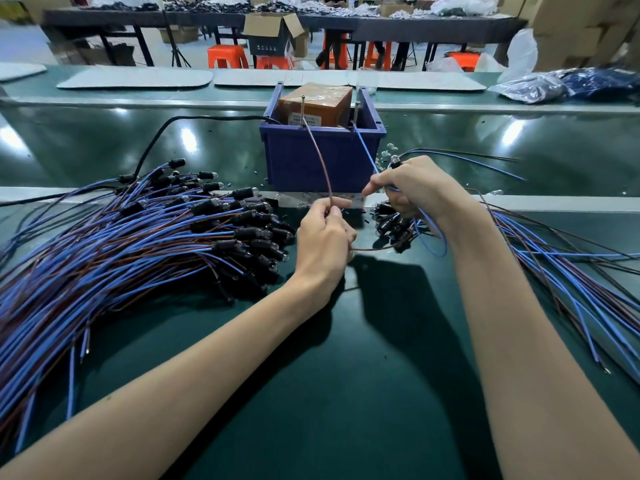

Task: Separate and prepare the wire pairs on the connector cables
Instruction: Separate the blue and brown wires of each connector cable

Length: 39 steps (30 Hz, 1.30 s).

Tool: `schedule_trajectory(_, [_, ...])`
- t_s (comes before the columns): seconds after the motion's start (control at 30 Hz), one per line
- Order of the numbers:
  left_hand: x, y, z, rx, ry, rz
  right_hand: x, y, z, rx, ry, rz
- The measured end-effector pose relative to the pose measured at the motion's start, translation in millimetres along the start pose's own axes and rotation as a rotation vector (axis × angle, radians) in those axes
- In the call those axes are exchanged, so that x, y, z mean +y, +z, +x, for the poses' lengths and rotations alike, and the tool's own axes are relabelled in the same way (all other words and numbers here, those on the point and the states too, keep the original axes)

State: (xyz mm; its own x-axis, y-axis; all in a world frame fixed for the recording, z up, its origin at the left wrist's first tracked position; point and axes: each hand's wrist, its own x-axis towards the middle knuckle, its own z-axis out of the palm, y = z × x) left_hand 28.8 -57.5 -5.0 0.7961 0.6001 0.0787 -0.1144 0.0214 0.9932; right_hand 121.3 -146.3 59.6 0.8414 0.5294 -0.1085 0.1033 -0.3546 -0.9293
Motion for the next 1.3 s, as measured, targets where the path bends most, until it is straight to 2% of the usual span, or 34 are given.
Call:
schedule_trajectory(0.47, [9, -3, 3, 0.251, -0.148, -0.322, 9, -4, 11, 0.11, 0.086, 0.118])
schedule_trajectory(1.3, [6, -5, 4, 0.3, -0.122, -0.273, 10, -7, 10, 0.187, 0.079, 0.181])
